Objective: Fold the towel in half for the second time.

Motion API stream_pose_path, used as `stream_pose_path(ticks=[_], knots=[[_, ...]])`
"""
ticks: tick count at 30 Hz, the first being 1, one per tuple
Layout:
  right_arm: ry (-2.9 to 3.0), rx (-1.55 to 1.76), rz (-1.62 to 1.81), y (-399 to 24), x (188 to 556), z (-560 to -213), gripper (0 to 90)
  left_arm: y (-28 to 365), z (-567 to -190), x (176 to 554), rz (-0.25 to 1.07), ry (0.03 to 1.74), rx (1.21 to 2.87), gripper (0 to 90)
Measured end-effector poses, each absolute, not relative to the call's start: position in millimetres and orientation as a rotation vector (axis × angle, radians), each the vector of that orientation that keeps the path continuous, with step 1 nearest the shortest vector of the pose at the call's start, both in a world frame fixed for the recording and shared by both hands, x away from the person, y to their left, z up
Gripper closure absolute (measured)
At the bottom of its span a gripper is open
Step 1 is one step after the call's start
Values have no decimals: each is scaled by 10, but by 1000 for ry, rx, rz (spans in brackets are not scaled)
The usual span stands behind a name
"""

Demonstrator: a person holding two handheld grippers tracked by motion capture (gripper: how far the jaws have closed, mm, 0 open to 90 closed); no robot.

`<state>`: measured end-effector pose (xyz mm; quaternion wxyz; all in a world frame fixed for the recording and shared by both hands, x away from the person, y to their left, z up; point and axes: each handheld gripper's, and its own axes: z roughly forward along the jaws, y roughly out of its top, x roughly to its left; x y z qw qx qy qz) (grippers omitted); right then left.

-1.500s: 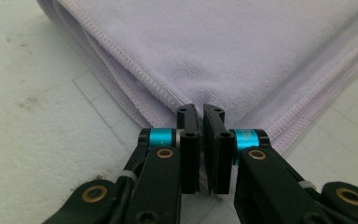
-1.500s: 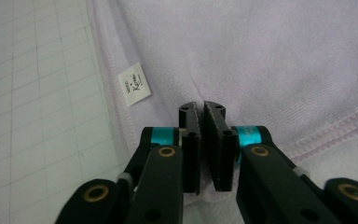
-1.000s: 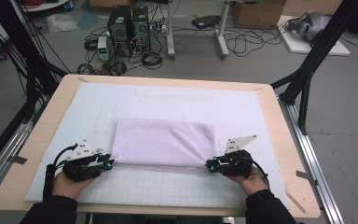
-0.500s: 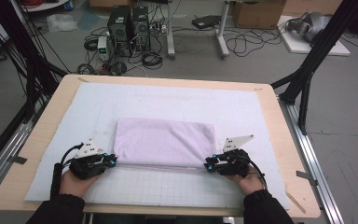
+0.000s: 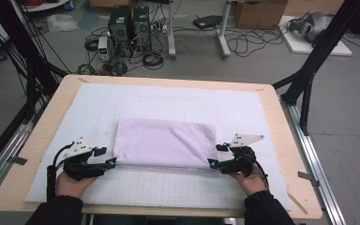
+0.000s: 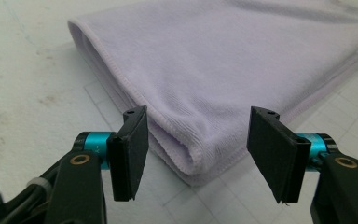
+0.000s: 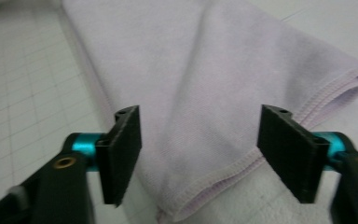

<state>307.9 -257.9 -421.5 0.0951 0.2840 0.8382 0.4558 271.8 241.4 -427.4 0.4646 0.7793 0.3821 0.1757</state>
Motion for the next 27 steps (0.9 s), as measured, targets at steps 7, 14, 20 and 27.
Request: stream_pose_path(ticks=[7, 14, 20, 27], knots=[[2440, 853, 1351, -2634, 3055, -4181, 214, 2438, -4268, 2738, 438, 942, 1910, 371], [2433, 844, 1336, -2636, 3019, -4189, 187, 2431, -4286, 2747, 417, 937, 1925, 362], [2405, 868, 1350, -2678, 3024, -4177, 168, 2441, -4301, 2740, 422, 939, 1943, 349], [2378, 870, 1346, -2729, 2968, -4145, 130, 2502, -4282, 2679, 421, 948, 1929, 330]])
